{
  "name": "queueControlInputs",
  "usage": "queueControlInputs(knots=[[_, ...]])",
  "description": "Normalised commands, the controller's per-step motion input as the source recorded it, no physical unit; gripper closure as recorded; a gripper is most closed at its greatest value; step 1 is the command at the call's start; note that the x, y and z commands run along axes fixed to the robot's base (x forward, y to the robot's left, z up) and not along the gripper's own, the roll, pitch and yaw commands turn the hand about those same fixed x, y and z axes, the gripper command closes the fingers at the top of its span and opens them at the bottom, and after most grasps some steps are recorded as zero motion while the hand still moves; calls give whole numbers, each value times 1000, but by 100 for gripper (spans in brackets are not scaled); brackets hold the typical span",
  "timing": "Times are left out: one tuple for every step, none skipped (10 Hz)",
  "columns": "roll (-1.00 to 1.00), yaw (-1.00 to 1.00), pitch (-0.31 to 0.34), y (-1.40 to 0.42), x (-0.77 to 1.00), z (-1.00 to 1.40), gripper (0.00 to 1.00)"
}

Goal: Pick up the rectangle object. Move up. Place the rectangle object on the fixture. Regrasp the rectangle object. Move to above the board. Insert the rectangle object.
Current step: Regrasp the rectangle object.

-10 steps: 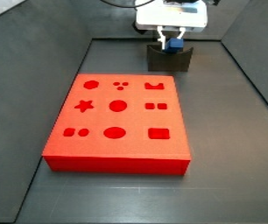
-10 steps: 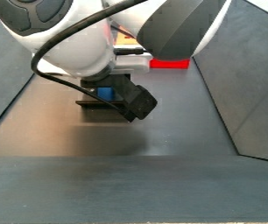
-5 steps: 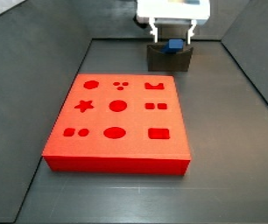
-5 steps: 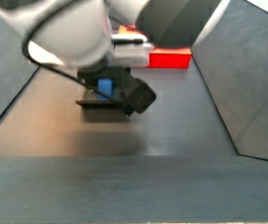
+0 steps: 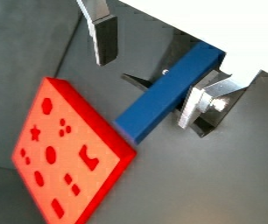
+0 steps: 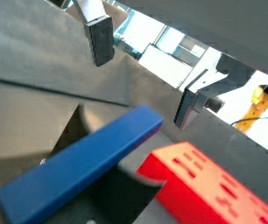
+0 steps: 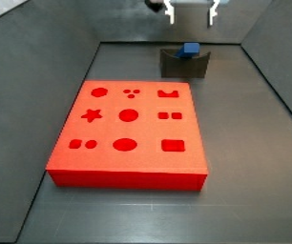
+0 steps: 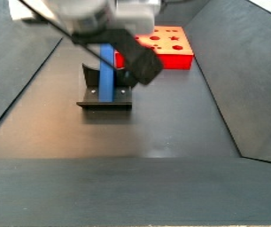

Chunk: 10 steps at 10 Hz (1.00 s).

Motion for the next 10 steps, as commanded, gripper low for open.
queueControlInputs(knots=[[49,3,86,5,-23,304,0],[1000,25,56,-1000,5,946,0],[1000,24,55,-1000,12,909,0],[1000,23,49,-1000,-11,913,0],[1000,22,39,-1000,-58,874,0],[1000,22,34,-924,-74,745,0],[1000,22,32,-749,-65,522,0],[1000,22,30,-556,-48,286,0],[1000,22,27,-302,-22,46,0],[1000,23,26,-92,-17,10,0]])
